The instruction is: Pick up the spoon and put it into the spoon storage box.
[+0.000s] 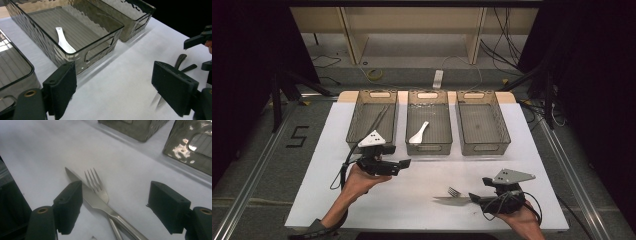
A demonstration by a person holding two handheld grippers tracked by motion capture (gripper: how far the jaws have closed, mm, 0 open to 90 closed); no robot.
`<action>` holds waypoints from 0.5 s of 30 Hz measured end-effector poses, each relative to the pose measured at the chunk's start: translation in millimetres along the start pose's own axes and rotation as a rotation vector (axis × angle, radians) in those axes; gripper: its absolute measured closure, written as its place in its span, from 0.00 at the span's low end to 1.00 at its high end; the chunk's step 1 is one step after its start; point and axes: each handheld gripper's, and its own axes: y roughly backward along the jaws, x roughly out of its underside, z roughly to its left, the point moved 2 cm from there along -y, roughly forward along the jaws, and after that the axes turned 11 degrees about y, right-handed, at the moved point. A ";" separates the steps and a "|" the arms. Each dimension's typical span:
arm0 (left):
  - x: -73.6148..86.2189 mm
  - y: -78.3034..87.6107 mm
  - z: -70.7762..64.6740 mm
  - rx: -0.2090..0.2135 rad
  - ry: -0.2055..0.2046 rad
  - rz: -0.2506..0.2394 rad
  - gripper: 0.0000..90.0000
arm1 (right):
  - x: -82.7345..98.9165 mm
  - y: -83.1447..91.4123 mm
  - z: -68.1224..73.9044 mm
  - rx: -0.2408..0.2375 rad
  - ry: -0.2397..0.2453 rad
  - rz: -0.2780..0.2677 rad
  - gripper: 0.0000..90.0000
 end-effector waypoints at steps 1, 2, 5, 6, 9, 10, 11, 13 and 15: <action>2.0 2.2 0.3 -0.005 -0.002 -0.001 0.22 | 0.1 -0.6 -0.1 -0.004 0.007 0.018 0.33; 4.3 4.4 0.5 -0.006 0.001 -0.006 0.22 | 0.1 -1.4 -0.5 -0.002 0.016 0.030 0.34; 11.7 10.8 0.8 -0.014 0.003 -0.009 0.22 | 0.3 -2.1 -2.9 0.006 0.016 0.054 0.38; 13.9 12.9 0.6 -0.019 0.002 -0.011 0.22 | 0.5 -2.1 -4.2 0.008 0.009 0.059 0.39; 18.5 18.7 0.3 -0.020 0.000 -0.024 0.22 | 2.1 -2.5 -8.6 0.031 -0.013 0.082 0.46; 19.4 20.5 0.2 -0.022 -0.001 -0.032 0.22 | 2.7 -2.5 -10.0 0.039 -0.021 0.087 0.49; 20.3 22.2 0.2 -0.020 0.000 -0.038 0.22 | 3.4 -2.2 -11.5 0.047 -0.024 0.092 0.52; 21.8 25.7 0.1 -0.025 0.001 -0.053 0.22 | 4.9 -1.4 -14.8 0.060 -0.031 0.101 0.57; 23.6 28.2 0.2 -0.027 0.008 -0.068 0.22 | 7.0 -1.5 -18.5 0.074 -0.032 0.115 0.63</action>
